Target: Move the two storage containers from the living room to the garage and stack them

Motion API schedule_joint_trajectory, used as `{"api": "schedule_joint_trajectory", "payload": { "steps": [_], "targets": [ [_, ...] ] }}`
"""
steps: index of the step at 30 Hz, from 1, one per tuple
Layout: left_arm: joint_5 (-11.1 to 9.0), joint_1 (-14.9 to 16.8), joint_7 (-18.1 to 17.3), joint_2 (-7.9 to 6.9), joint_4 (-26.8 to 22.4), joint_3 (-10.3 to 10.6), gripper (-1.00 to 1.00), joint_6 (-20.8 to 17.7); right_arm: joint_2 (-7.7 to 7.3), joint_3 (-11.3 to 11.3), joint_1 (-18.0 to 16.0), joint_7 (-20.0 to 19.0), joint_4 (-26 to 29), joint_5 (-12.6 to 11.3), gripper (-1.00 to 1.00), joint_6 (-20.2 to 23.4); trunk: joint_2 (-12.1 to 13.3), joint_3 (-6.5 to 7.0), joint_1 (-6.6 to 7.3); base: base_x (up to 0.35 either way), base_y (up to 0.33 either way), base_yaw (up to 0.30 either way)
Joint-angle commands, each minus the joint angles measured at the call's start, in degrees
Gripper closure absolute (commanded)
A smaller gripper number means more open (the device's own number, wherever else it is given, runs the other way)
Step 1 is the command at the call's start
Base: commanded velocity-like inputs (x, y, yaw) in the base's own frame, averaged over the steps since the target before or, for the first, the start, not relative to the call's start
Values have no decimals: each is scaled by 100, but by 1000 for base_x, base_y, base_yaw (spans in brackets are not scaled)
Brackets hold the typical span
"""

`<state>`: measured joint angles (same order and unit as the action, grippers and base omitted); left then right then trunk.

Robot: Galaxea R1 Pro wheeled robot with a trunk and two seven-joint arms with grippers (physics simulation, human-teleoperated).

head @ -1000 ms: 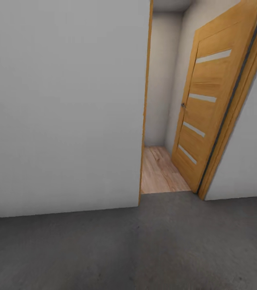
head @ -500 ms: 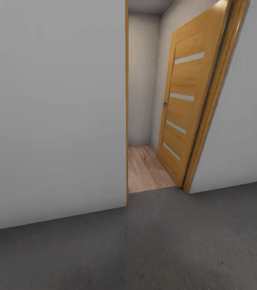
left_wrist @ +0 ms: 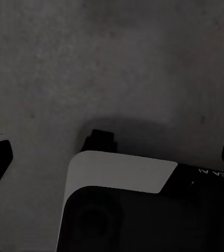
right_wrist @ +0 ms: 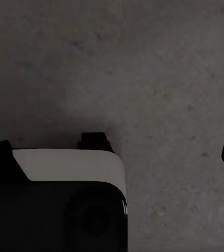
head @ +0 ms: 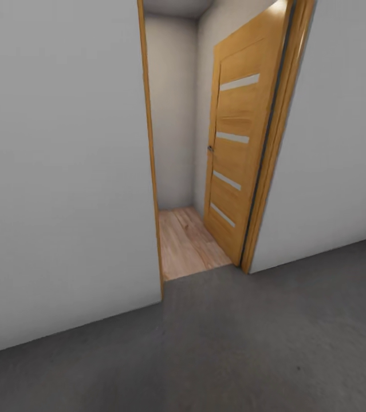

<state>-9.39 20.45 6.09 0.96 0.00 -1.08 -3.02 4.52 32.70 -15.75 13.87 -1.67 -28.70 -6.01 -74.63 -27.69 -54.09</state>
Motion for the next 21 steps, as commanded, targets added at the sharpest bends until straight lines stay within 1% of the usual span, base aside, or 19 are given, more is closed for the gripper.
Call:
{"api": "schedule_joint_trajectory", "payload": {
  "steps": [1, 6, 11, 15, 21],
  "targets": [
    [-37, 3, 15, 1, 0, -7, -100, -14, 5, 46, -7, 2, -18, -57, -100, -31, -3, -5, -3, 316, 0, -253],
    [-37, 3, 15, 1, 0, -7, -100, -14, 5, 48, -7, 2, -18, -56, -100, -32, -3, -5, -3, 316, -3, -253],
    [-37, 3, 15, 1, 0, -7, -100, -14, 5, 46, -7, 2, -18, -56, -100, -32, -3, -5, -3, 315, -77, -232],
    [-37, 3, 15, 1, 0, -7, -100, -13, 5, 51, -7, 2, -18, -56, -100, -32, -3, -5, -3, 307, -121, -66],
    [-37, 3, 15, 1, 0, -7, -100, -8, 5, 52, -7, 2, -18, -56, -100, -32, -3, -5, -3, 295, -149, -9]
  ]
}}
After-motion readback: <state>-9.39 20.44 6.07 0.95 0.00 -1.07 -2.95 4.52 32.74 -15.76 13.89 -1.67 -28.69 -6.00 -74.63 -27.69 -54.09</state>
